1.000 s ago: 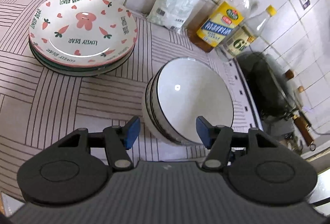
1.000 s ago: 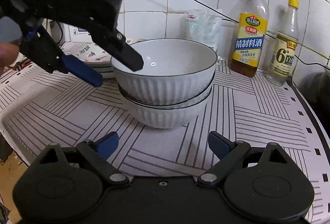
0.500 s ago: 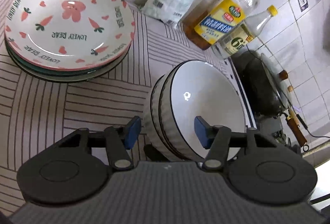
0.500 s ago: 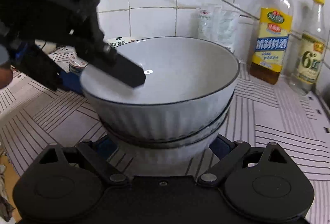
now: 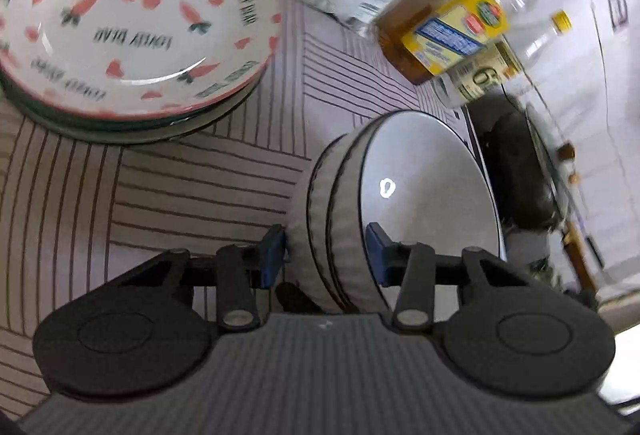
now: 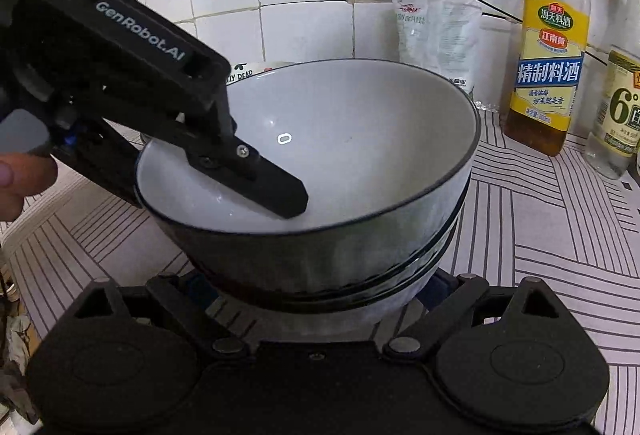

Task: Organize plates and bowls
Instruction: 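Lift the bowl stack and lower it onto the bunny plate, open left gripper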

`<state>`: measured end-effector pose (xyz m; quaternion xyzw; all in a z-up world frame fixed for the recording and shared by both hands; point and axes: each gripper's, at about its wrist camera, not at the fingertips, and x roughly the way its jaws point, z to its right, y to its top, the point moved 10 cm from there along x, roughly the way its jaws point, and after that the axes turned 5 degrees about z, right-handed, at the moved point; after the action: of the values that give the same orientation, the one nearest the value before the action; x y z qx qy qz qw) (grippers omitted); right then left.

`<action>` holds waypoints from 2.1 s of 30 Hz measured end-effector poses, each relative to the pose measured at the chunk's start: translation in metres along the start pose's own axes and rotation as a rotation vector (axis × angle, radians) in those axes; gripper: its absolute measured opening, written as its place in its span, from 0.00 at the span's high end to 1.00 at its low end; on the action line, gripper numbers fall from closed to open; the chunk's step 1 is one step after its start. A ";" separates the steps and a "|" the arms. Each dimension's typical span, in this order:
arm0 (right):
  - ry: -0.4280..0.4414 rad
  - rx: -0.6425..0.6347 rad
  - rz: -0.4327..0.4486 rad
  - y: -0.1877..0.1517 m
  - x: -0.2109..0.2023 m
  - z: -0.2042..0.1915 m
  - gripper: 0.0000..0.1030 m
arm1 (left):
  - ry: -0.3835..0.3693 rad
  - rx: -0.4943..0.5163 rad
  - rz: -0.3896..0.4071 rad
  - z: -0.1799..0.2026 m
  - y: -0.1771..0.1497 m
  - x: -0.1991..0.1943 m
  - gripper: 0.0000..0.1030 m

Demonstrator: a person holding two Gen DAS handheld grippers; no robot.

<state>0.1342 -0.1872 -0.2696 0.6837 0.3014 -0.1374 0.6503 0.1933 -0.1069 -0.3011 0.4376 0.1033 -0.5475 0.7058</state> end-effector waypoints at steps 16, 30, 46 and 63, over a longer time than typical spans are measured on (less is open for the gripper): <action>-0.020 -0.039 0.082 0.015 -0.027 -0.020 0.06 | -0.020 0.021 -0.008 0.012 0.014 -0.042 0.57; 0.122 -0.130 0.211 0.109 -0.004 -0.079 0.06 | 0.106 -0.042 0.156 -0.027 0.089 -0.127 0.57; 0.222 -0.147 0.130 0.118 0.101 -0.105 0.06 | 0.197 -0.096 0.218 -0.109 0.131 -0.086 0.56; 0.197 -0.098 0.029 0.109 0.131 -0.096 0.06 | 0.204 -0.100 0.200 -0.121 0.136 -0.060 0.56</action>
<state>0.2815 -0.0606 -0.2464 0.6655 0.3601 -0.0451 0.6522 0.3281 0.0247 -0.2673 0.4635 0.1577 -0.4214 0.7634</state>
